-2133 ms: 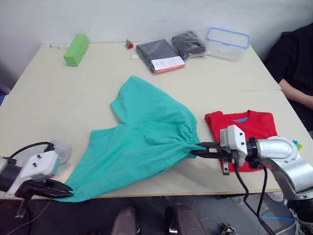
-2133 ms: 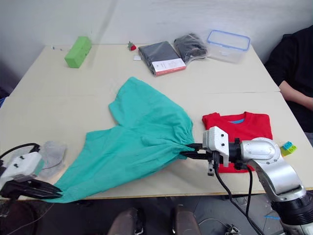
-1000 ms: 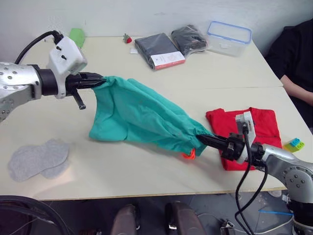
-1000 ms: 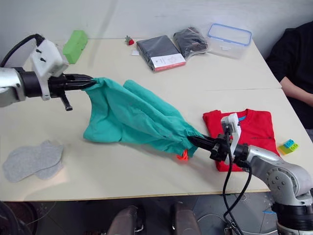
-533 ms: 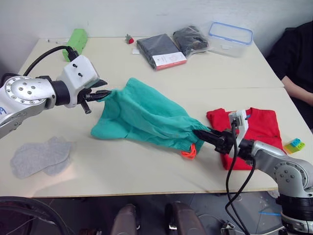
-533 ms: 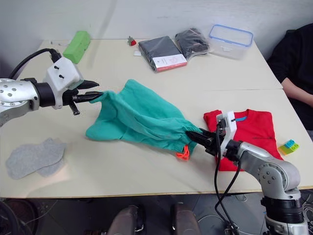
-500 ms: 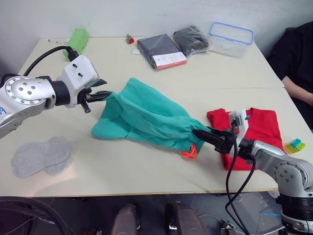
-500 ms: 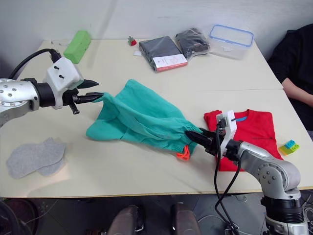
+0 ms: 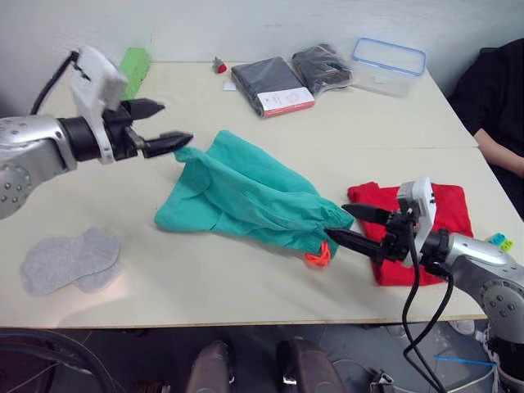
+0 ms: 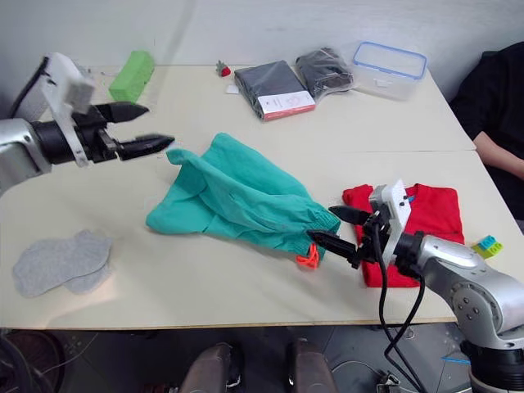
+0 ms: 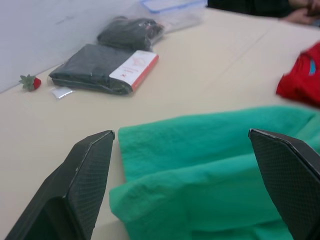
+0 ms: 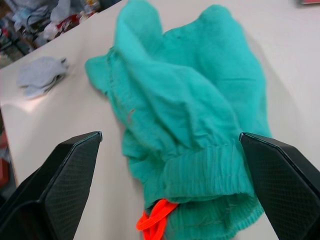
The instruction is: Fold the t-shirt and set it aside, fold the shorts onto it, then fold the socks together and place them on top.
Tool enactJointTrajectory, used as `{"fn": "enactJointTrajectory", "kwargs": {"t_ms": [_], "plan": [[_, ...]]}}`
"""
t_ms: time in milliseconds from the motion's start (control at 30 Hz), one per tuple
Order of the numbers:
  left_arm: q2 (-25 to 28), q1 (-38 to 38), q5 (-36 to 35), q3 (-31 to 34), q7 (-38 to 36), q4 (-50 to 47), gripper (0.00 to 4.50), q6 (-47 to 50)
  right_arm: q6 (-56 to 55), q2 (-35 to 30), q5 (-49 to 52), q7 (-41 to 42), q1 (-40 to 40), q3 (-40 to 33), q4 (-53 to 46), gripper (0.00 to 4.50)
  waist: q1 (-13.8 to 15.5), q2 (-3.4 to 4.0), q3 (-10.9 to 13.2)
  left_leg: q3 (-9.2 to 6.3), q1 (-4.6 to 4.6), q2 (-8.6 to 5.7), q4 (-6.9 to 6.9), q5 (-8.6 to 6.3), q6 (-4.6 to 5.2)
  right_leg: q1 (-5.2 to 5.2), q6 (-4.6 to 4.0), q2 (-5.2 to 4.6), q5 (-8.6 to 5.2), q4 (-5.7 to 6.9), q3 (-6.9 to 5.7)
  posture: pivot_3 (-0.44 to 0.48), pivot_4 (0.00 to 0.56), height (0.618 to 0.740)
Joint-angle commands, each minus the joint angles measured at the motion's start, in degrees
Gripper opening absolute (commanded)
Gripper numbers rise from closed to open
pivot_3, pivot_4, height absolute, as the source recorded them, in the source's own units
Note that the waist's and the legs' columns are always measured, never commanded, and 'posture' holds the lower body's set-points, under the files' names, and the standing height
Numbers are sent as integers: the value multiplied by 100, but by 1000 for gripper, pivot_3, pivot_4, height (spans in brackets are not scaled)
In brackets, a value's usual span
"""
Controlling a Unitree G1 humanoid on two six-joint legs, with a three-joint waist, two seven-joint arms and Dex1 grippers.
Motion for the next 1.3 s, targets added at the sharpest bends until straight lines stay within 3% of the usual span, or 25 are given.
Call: {"fn": "enactJointTrajectory", "kwargs": {"t_ms": [33,167,267,333,400,467,533,600,667,833,967,1300], "plan": [[-252,-445,-319,-814,-504,-274,4494,-100,-366,-160,-266,348,173,111,-336,4500,-5,0,0,0,0,-1,1,0,0,0,0,1,0,-1,0,0,150,740],[-1299,-1521,-641,-2010,-275,-1265,4494,107,-518,-192,-430,522,255,161,-285,4500,-63,-1,0,15,-1,8,-4,-5,-1,-1,2,46,2,-12,27,0,150,740],[-2345,-3165,-1290,-2778,235,-1747,4494,1076,-498,-176,-441,606,171,173,-159,4500,-73,-6,2,14,-5,32,-2,-8,-11,-5,-4,47,6,-19,45,0,150,740],[-2763,-4378,-1338,-3638,430,-1942,4494,1445,-503,-178,-457,649,146,190,-119,4500,-40,-2,0,12,5,36,-1,-9,-14,3,-5,49,5,-16,44,0,150,740],[-2921,-4947,-891,-4377,531,-2197,4494,1368,-525,-205,-481,751,96,237,-66,4500,20,3,-1,9,18,36,2,-8,-15,13,-9,49,6,-13,50,0,150,740],[-3088,-5383,213,-5160,813,-2534,4494,1264,-535,-204,-523,804,44,263,-15,4500,44,2,0,-6,46,19,1,-7,-5,48,-11,49,8,-13,78,0,150,740],[-3753,-6259,1971,-6415,1155,-3072,4494,1244,-632,-244,-700,882,27,347,6,4500,23,0,0,-1,56,8,-4,-2,8,56,-9,57,26,-17,126,0,150,740],[-4450,-7029,3610,-7402,1043,-3217,4494,1311,-765,-311,-897,963,82,427,-28,4500,16,0,-2,19,66,3,-12,4,18,63,-1,60,43,-29,153,0,150,740],[-5038,-7695,4608,-7947,691,-3058,4494,1436,-872,-384,-1028,1058,178,453,-108,4500,28,-16,-8,33,75,3,-13,5,21,65,1,63,48,-31,164,0,150,740],[-6204,-9236,6380,-8656,-175,-2113,4494,1422,-1299,-484,-1447,1127,353,453,-342,4500,81,-28,-9,34,71,13,-12,8,14,50,-1,60,52,-18,165,0,150,740],[-7067,-10404,7077,-8820,-901,-1219,4494,1386,-1388,-174,-1692,648,109,568,-407,4500,84,-27,-10,39,74,19,-9,10,12,46,-4,58,53,-9,164,0,150,740],[-8362,-12297,8499,-8893,-2107,864,4494,470,-1435,106,-1969,277,-56,738,-435,4500,10,-27,-10,45,66,24,9,11,11,40,-4,57,52,-2,163,0,150,740]]}}
